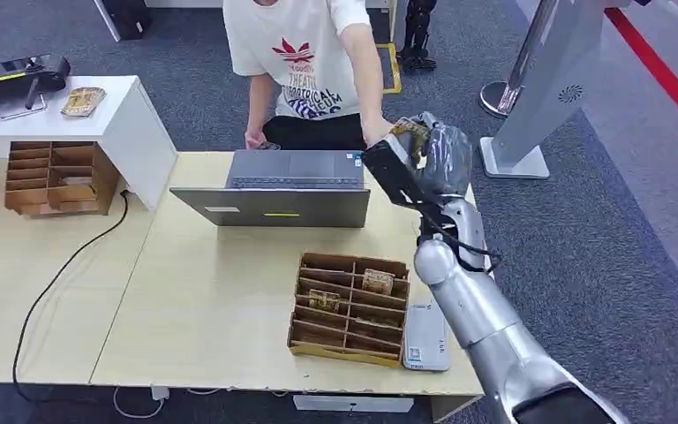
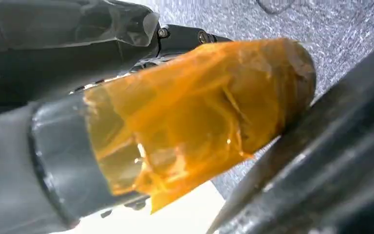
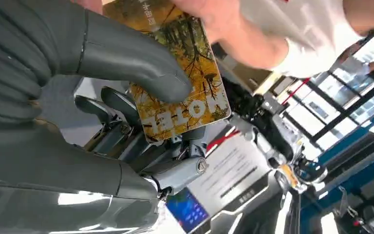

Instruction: Pass the card to the sensor for recognition and then transmit it.

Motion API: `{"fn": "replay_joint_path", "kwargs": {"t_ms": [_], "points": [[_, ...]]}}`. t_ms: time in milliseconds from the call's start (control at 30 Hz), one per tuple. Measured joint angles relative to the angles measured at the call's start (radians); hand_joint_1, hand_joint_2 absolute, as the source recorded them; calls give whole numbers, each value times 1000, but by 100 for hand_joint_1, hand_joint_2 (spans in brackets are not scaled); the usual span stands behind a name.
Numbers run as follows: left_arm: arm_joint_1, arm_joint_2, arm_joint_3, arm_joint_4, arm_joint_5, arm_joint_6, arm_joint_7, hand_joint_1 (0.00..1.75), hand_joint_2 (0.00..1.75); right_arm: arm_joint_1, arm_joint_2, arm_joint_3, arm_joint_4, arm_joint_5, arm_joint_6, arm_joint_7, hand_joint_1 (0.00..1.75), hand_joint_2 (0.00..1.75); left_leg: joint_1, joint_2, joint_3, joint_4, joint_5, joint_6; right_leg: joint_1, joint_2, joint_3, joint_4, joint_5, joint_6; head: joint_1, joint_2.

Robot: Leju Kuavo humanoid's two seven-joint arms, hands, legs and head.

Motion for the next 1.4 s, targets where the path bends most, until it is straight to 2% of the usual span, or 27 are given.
{"fn": "replay_joint_path", "kwargs": {"t_ms": [200, 233, 267, 300, 333, 367, 400, 433, 700, 800, 1000, 1233, 1300, 1400], "points": [[-1, 3, -21, 0, 4, -3, 0, 0, 0, -41, 11, -22, 84, 18, -14, -3, 175, 175, 0, 0, 0, 0, 0, 0, 0, 0, 0, 0, 0, 0, 0, 0], [-1, 3, -22, 0, 5, -3, 0, 0, 0, -44, 11, -23, 94, 23, -14, -4, 152, 175, 0, 0, 0, 0, 0, 0, 0, 0, 0, 0, 0, 0, 0, 0], [-1, 3, -22, 0, 6, -3, 0, 0, 0, -45, 12, -24, 101, 27, -15, -5, 120, 175, 0, 0, 0, 0, 0, 0, 0, 0, 0, 0, 0, 0, 0, 0], [-1, 3, -22, 0, 7, -3, 0, 0, 0, -46, 14, -24, 107, 30, -16, -5, 120, 175, 0, 0, 0, 0, 0, 0, 0, 0, 0, 0, 0, 0, 0, 0], [-1, 3, -23, 0, 7, -3, 0, 0, 0, -47, 17, -24, 118, 40, -16, -4, 45, 175, 0, 0, 0, 0, 0, 0, 0, 0, 0, 0, 0, 0, 0, 0], [-1, 3, -23, 0, 7, -4, 0, 0, 0, -48, 20, -24, 127, 46, -16, 2, 45, 175, 0, 0, 0, 0, 0, 0, 0, 0, -1, 0, 0, 0, 0, 0], [-1, 3, -24, 0, 7, -4, 0, 0, 0, -49, 23, -24, 134, 50, -16, 3, 37, 175, 0, 0, 0, 0, 0, 0, 0, 0, -1, 0, 0, 0, 0, 0], [-1, 3, -24, 0, 8, -4, 0, 0, 0, -49, 25, -24, 141, 54, -16, 3, 0, 175, 0, 0, -1, 0, 0, 0, 0, 0, -1, 0, 0, 0, 0, 0], [-1, 4, -26, 0, 9, -5, 0, 0, 0, -52, 29, -34, 183, 62, -15, 12, 0, 175, 0, 0, -1, 0, 0, 0, 0, 0, -1, 0, 0, 0, 0, 0], [0, 5, -28, 0, 18, -7, 1, 0, 0, -53, 35, -45, 193, 44, -12, -6, 0, 175, 0, 0, -1, 0, 0, 0, 0, 0, -1, 0, 0, 0, 0, 0], [3, 4, -28, 0, 40, -7, 1, 0, 0, -21, 64, -91, 158, -106, 26, -116, 0, 175, 0, 0, -1, 0, 0, 0, 0, 0, -2, 0, 0, 0, 0, 0], [3, 4, -28, 0, 43, -6, 2, 0, 0, 15, 77, -106, 100, -145, 44, -133, 0, 175, 0, 0, -2, 0, 0, 0, 0, 0, -2, 0, 0, 0, 0, 0], [4, 4, -28, 0, 52, -5, 2, 0, 0, 33, 82, -114, 72, -205, 64, -162, 0, 175, 0, 0, -2, 0, 0, 0, 0, 0, -2, 0, 0, 0, 0, 0], [7, 3, -27, 0, 68, 0, 3, 0, 0, 109, 90, -117, -37, -357, 105, -200, 0, 175, 0, -1, -2, 0, 0, 0, 0, -1, -2, 0, 0, 0, 0, 0]]}}
